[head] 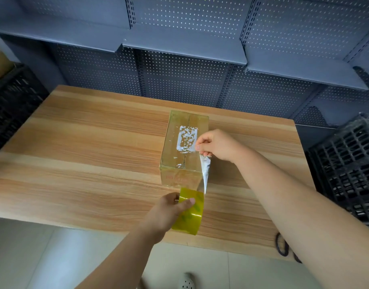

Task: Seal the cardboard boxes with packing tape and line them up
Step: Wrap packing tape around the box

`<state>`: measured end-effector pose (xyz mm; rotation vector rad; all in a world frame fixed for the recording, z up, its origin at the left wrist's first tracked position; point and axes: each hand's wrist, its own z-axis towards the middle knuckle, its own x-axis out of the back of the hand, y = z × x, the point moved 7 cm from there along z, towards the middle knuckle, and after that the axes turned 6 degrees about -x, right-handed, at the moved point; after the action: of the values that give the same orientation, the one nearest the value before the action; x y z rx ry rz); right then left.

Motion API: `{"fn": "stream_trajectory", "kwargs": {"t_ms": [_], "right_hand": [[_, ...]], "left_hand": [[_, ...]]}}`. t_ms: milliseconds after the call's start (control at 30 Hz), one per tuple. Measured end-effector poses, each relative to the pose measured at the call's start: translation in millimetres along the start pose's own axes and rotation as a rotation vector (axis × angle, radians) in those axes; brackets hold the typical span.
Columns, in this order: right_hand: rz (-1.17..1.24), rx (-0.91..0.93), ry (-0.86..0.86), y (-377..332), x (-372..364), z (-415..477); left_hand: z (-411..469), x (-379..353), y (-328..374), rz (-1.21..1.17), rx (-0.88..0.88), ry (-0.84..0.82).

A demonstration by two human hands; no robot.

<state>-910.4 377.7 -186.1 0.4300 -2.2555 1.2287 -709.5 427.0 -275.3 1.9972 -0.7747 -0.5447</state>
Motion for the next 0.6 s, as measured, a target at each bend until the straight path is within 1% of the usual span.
{"fn": "stream_trajectory", "kwargs": {"t_ms": [100,200,267,333,433,500,600], "right_hand": [[-0.034,0.000,0.009,3.0,-3.5,0.9],[-0.039,0.004,-0.039,1.0,-8.1,2.7],[-0.071,0.009,-0.039,-2.7,-5.2,1.1],[-0.015,-0.020,-0.054,-3.2,-2.7,-0.6],[0.190,-0.104,-0.185,1.9,-6.8,-1.1],[0.202,-0.118,-0.252,3.9,-8.5,-0.4],[0.153,-0.068,-0.248,2.3,-6.6,1.9]], "left_hand": [[2.8,-2.5,-0.4,-0.037,0.003,-0.002],[7.1,-3.8,1.9,-0.034,-0.002,0.005],[8.2,-3.7,2.7,-0.042,0.001,0.009],[8.1,-3.1,2.6,-0.042,0.004,0.009],[7.3,-2.3,2.3,-0.057,0.004,0.010],[6.9,-2.0,2.2,-0.065,0.004,0.010],[6.9,-0.5,2.5,-0.068,0.011,0.014]]}}
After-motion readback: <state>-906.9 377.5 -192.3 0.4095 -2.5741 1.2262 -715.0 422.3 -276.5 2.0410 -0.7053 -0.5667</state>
